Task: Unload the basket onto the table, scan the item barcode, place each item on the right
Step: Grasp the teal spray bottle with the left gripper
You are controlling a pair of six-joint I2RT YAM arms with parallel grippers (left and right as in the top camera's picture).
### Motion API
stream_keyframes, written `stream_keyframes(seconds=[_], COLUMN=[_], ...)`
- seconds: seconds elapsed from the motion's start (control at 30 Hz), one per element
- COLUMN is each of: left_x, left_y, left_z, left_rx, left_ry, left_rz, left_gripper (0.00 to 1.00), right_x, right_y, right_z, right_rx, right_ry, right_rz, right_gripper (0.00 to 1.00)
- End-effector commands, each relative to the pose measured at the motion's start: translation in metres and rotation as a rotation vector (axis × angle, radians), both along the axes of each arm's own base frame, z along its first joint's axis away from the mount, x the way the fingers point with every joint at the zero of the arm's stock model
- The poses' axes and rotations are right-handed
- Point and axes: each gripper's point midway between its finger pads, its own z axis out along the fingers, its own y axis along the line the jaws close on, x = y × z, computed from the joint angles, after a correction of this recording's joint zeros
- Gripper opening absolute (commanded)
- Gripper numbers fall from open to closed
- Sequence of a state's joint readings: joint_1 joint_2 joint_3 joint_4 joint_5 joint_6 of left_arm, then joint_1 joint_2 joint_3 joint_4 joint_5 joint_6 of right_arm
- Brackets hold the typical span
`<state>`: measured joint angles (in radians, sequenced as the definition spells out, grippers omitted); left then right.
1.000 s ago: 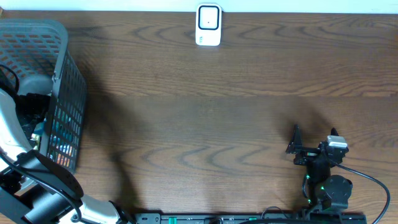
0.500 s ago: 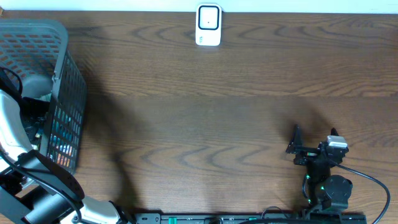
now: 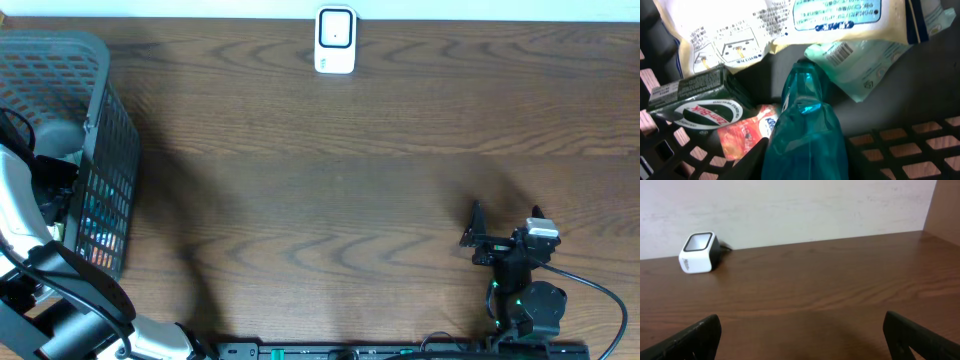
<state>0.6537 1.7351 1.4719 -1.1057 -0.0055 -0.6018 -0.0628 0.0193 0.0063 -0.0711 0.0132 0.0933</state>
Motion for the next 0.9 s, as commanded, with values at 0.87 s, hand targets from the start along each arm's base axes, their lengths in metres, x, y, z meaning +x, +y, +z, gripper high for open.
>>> stream_keyframes(seconds=[0.87], left_x=[-0.038], left_y=[-0.062], left_z=[0.299], left_rx=[0.542], left_ry=[-0.927], left_rz=[-0.093], left_gripper=[0.3], right_x=[0.0], right_y=[0.003], right_z=[-0.002], right_rx=[-0.011], right_ry=[0.006], right_rz=[0.014], right_gripper=[0.99])
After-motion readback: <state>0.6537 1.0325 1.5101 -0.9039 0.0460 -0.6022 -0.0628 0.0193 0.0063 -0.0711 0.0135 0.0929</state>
